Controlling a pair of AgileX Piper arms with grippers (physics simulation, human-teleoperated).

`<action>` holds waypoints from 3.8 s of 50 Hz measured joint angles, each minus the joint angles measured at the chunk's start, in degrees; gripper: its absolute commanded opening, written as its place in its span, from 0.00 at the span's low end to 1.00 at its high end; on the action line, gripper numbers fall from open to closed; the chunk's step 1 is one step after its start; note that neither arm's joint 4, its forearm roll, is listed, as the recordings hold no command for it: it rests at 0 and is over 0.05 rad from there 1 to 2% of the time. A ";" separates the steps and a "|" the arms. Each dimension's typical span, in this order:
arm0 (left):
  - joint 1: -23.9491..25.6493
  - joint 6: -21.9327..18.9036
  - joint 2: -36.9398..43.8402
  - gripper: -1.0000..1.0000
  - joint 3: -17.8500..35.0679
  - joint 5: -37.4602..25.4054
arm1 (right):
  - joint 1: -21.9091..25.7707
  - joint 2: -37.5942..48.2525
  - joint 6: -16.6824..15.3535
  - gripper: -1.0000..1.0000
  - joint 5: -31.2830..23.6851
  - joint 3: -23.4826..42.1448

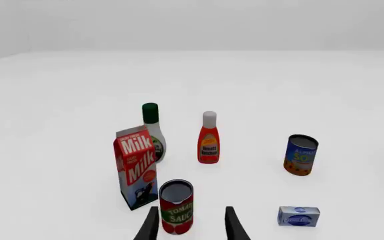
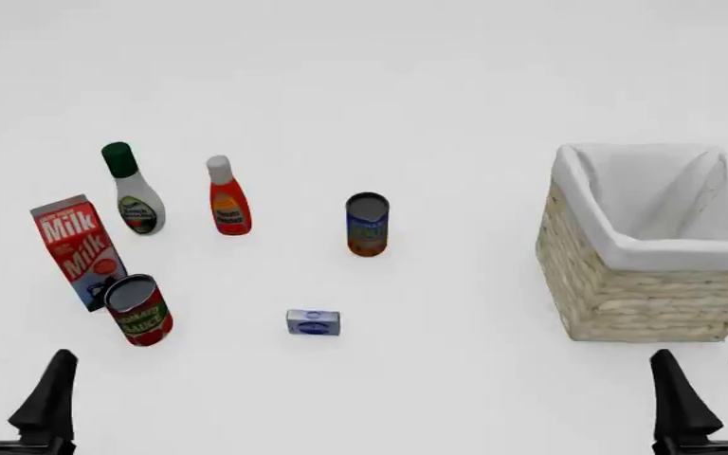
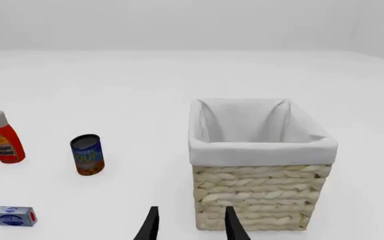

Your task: Pick the salad dressing and place it in the basket.

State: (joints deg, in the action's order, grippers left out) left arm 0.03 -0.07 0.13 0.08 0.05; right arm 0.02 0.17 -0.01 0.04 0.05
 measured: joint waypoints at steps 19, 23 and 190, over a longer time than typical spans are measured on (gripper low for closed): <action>0.33 -1.69 1.12 1.00 1.34 0.69 | 0.66 0.67 -0.36 1.00 0.48 0.14; 0.17 -1.83 2.78 1.00 2.68 1.30 | 0.88 0.89 -0.46 1.00 0.70 0.14; -10.77 -3.29 118.71 1.00 107.49 -22.51 | 4.42 -0.01 -0.02 1.00 -1.08 -0.04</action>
State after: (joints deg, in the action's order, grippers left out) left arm -10.73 -3.36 118.84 107.57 -22.46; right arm 4.44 0.17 -0.03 -1.04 0.01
